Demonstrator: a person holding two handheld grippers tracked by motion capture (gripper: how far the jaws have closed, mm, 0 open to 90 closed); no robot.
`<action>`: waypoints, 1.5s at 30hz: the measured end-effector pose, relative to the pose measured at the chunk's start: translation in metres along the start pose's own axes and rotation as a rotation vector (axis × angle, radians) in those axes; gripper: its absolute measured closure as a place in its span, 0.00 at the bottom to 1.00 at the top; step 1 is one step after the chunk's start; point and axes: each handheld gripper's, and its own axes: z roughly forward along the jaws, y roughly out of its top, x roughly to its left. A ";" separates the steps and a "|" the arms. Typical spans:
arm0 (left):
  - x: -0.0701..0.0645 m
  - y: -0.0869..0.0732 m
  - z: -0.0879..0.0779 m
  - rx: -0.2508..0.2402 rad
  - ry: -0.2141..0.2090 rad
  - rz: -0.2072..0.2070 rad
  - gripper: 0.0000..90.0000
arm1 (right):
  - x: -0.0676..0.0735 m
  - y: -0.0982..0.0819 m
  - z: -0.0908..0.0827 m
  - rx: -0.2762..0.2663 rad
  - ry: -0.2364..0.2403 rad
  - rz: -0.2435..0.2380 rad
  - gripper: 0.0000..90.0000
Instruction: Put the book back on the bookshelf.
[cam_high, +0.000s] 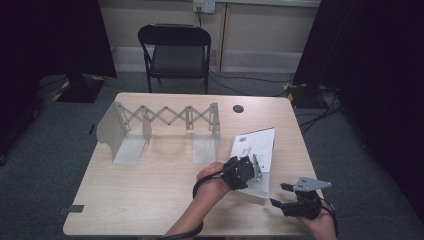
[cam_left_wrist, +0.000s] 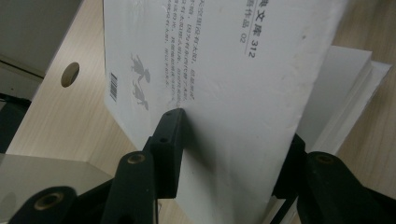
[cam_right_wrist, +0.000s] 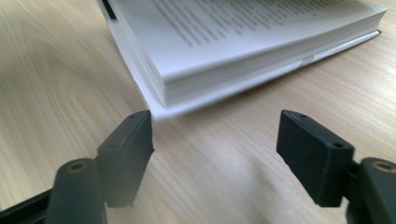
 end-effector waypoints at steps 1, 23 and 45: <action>0.002 0.001 -0.001 0.005 -0.003 -0.004 0.63 | 0.000 -0.001 0.000 0.005 -0.011 -0.014 0.27; -0.001 0.023 -0.031 0.060 -0.074 -0.022 0.66 | 0.018 0.007 0.015 0.037 -0.072 -0.146 0.27; -0.002 0.032 -0.037 0.099 -0.087 -0.028 0.66 | 0.019 0.015 0.013 -0.029 -0.104 -0.175 0.29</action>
